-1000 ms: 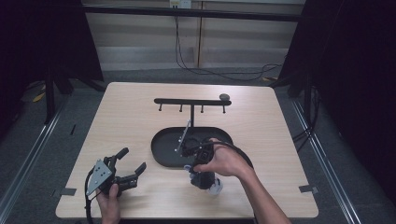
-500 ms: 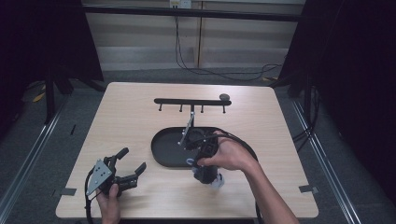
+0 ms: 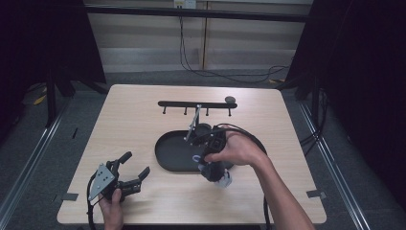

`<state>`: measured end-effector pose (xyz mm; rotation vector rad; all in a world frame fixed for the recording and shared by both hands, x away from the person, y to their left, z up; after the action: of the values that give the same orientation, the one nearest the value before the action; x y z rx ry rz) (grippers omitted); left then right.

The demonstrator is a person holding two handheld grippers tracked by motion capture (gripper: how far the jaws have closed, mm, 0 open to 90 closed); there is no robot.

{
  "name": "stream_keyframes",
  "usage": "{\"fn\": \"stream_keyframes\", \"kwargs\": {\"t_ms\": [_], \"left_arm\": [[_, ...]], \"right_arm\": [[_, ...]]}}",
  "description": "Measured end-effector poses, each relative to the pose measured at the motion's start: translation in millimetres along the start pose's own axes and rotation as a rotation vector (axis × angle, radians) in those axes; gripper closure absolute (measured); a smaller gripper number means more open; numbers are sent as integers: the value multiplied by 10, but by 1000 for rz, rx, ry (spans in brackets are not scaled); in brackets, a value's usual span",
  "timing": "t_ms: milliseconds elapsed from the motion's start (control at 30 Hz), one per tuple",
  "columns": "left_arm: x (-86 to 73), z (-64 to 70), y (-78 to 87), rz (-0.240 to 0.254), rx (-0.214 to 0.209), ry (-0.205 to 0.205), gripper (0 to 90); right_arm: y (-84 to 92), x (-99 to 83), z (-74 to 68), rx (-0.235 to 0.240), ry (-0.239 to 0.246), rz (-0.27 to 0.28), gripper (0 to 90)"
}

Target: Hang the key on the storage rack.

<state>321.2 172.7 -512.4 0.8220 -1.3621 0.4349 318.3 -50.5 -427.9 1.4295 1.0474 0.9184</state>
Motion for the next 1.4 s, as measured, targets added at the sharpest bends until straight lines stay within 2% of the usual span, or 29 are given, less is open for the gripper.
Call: {"fn": "stream_keyframes", "kwargs": {"t_ms": [167,433,800,967,1233,1400], "left_arm": [[0,0,0,0,0,0,152],[0,0,0,0,0,0,153],[0,0,0,1,0,0,153],[0,0,0,0,0,0,153],[1,3,0,0,-1,5,153],[2,3,0,0,-1,6,152]], "right_arm": [[82,42,53,-5,12,27,877],[236,45,171,-4,-5,45,877],[370,25,344,-4,-14,32,877],[508,55,454,0,-22,68,877],[595,52,552,24,-32,55,877],[571,19,662,11,-49,15,877]]}}
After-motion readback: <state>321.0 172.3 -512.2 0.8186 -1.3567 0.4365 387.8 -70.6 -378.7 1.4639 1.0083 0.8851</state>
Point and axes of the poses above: each handheld gripper's, and its own axes: y roughly backward along the jaws, x roughly out of its top, z roughly to its right, the point moved 9 cm from there along -y, roughly forward along the jaws, and after that the axes turned 14 degrees about -z, right-handed, at the moved point
